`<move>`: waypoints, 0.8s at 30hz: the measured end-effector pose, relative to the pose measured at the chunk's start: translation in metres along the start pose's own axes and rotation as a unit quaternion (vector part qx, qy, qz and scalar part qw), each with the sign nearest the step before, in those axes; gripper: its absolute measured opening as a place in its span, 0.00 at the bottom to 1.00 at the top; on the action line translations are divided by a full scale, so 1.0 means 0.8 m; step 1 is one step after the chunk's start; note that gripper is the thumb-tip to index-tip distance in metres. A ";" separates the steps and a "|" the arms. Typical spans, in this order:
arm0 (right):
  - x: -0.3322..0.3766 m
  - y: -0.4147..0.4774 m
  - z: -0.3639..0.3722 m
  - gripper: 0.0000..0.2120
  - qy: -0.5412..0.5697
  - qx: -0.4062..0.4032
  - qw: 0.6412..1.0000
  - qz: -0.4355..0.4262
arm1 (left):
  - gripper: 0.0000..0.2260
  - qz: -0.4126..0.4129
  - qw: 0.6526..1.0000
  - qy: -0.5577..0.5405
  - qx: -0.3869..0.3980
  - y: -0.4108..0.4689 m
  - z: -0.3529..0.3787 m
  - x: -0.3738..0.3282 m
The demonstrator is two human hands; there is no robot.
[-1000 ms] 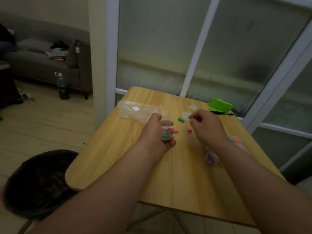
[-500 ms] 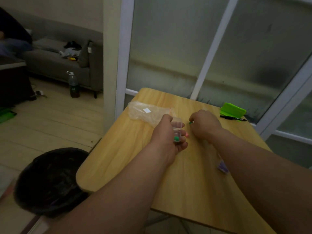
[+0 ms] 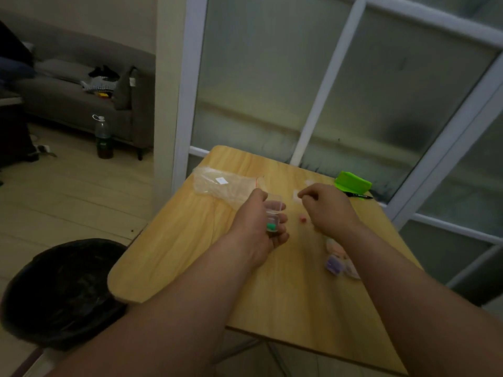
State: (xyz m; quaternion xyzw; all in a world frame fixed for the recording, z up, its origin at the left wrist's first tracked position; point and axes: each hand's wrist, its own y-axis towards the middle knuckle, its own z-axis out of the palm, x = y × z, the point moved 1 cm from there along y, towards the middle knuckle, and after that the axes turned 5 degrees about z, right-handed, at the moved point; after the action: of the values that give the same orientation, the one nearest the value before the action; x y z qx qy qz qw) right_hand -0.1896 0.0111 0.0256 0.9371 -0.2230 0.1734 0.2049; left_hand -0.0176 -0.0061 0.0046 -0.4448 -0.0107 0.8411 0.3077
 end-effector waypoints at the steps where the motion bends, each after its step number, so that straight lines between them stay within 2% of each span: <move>1: -0.003 -0.017 -0.007 0.10 0.046 -0.009 0.999 0.022 | 0.20 0.000 1.000 0.000 0.005 -0.003 0.004 0.001; 5: -0.006 -0.080 -0.031 0.04 0.247 -0.024 0.961 0.121 | 0.18 -0.004 1.000 0.008 0.027 -0.013 0.014 0.007; 9: 0.006 -0.116 -0.038 0.01 0.325 -0.025 0.939 0.113 | 0.17 -0.019 0.998 0.022 0.047 -0.022 0.020 0.016; 12: 0.015 -0.125 -0.034 0.05 0.316 -0.023 0.945 0.079 | 0.15 -0.025 0.998 0.031 0.044 -0.027 0.023 0.023; 14: 0.017 -0.130 -0.032 0.06 0.298 -0.023 0.953 0.051 | 0.17 -0.031 0.998 0.033 0.049 -0.030 0.025 0.027; 17: 0.017 -0.135 -0.025 0.04 0.224 -0.006 0.974 0.024 | 0.20 -0.036 0.998 0.029 0.052 -0.030 0.025 0.029; 20: 0.013 -0.136 -0.020 0.04 0.160 -0.007 0.987 0.005 | 0.14 -0.037 0.997 0.007 0.063 -0.029 0.026 0.028; 24: 0.012 -0.134 -0.020 0.04 0.158 0.003 0.987 0.003 | 0.13 -0.034 0.998 0.017 0.055 -0.025 0.028 0.031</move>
State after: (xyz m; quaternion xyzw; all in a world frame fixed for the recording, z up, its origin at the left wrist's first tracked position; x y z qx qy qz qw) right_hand -0.1332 0.1026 0.0107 0.8980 -0.1897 0.3208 0.2339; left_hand -0.0350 0.0292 0.0056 -0.4405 0.0253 0.8217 0.3606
